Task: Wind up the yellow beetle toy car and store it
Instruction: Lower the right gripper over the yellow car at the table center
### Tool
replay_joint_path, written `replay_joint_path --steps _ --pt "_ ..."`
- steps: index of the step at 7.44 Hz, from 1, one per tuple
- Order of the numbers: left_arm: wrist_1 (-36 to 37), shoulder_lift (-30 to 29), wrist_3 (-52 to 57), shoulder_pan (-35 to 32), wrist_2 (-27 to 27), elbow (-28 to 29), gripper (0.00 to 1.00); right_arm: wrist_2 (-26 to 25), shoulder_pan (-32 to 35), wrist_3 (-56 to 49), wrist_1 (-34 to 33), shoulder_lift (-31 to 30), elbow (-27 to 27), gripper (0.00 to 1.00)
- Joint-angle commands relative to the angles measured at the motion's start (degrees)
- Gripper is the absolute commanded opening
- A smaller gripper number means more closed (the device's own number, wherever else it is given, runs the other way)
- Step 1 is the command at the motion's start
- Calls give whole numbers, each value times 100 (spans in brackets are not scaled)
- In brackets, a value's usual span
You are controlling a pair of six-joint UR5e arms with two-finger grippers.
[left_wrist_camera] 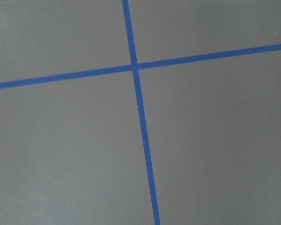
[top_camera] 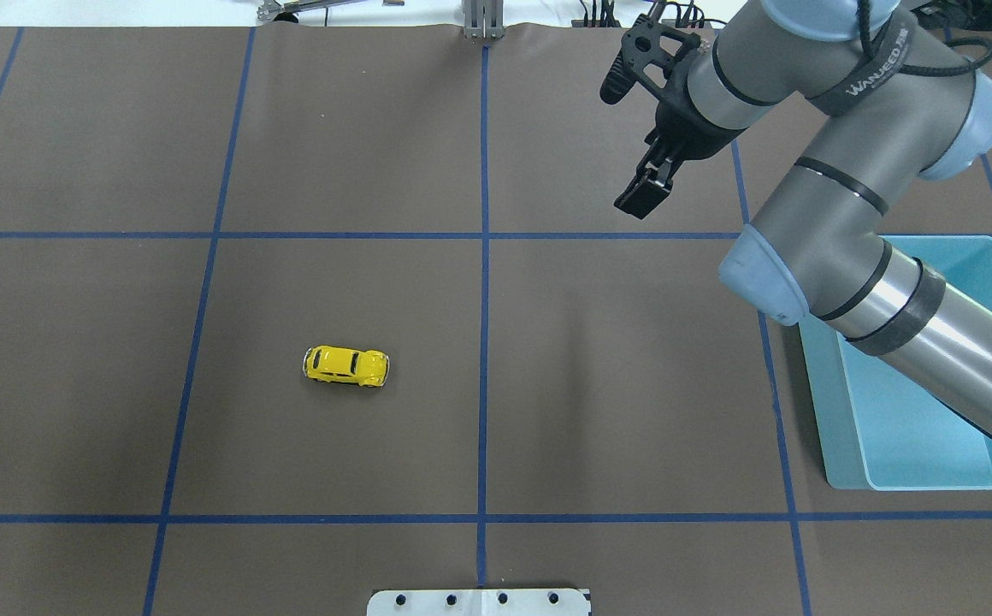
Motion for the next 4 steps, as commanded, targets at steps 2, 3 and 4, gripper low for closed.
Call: replay_joint_path --steps 2,3,4 --pt "50 10 -37 -4 35 -29 100 19 -423 -479 755 -127 -6 100" --pt "59 1 -29 -4 44 -55 100 -164 -659 -438 968 -77 -32 100" --pt "59 -7 -29 -4 44 -55 100 -409 -913 -437 979 -59 20 100"
